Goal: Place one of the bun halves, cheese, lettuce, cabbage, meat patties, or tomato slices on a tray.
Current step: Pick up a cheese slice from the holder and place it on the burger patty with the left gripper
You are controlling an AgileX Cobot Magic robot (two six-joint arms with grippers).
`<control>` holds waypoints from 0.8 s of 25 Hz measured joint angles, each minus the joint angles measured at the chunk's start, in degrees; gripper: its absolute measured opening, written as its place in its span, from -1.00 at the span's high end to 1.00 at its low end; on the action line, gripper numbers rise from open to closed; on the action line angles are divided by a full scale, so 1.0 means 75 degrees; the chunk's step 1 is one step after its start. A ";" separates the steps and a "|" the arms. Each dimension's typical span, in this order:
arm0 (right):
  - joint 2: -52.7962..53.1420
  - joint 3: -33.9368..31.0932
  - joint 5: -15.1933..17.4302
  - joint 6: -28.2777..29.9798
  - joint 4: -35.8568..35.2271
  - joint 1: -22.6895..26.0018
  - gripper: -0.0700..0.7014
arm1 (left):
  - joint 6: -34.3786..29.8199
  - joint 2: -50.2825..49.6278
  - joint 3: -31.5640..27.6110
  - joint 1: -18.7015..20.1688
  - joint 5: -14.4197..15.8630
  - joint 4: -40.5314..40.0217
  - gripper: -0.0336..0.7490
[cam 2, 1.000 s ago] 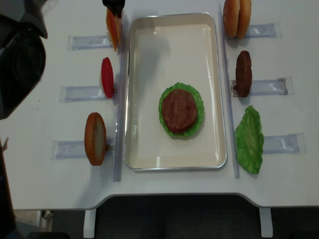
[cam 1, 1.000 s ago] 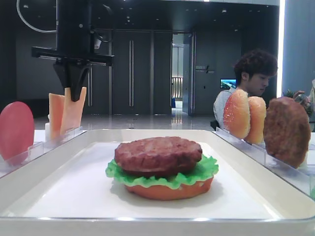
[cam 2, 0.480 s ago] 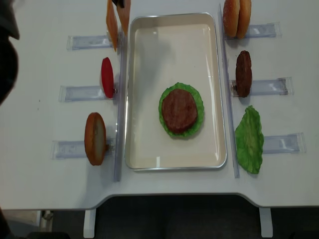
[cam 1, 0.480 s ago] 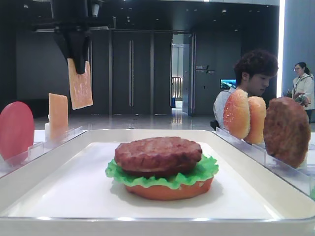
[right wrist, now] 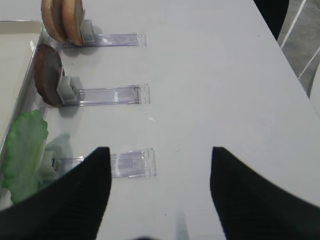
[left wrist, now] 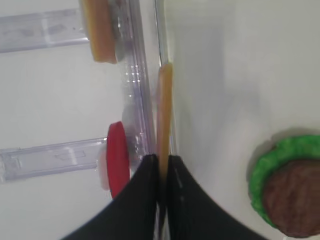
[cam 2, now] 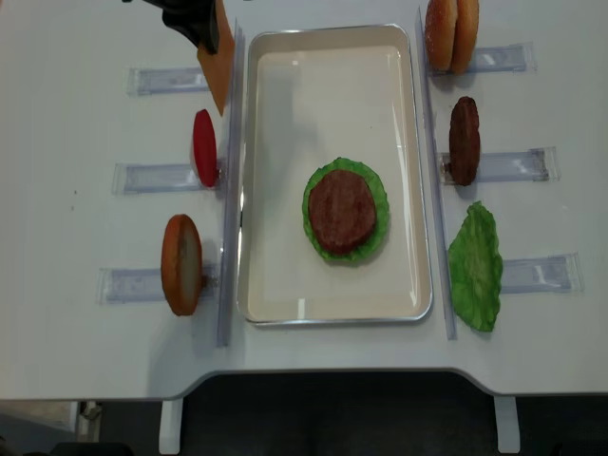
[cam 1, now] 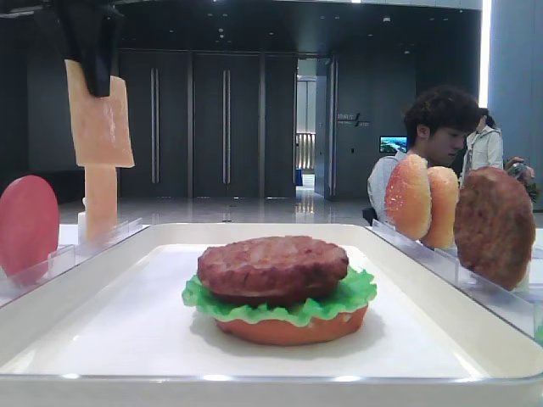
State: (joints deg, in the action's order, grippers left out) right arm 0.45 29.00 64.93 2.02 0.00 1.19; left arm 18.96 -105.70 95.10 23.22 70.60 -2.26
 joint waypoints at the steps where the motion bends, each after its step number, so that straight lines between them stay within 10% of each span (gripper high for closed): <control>1: 0.0000 0.0000 0.0000 0.0000 0.0000 0.0000 -0.26 | -0.0067 0.0089 -0.0074 0.0009 0.0000 0.0121 0.84; 20: 0.0000 0.0000 0.0000 0.0000 0.0000 0.0000 -0.26 | -0.1379 0.0789 -0.0559 0.1061 -0.0080 0.3070 0.84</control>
State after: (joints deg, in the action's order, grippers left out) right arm 0.45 29.00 64.93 2.02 0.00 1.19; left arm 8.62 -99.78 90.91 31.18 69.99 20.76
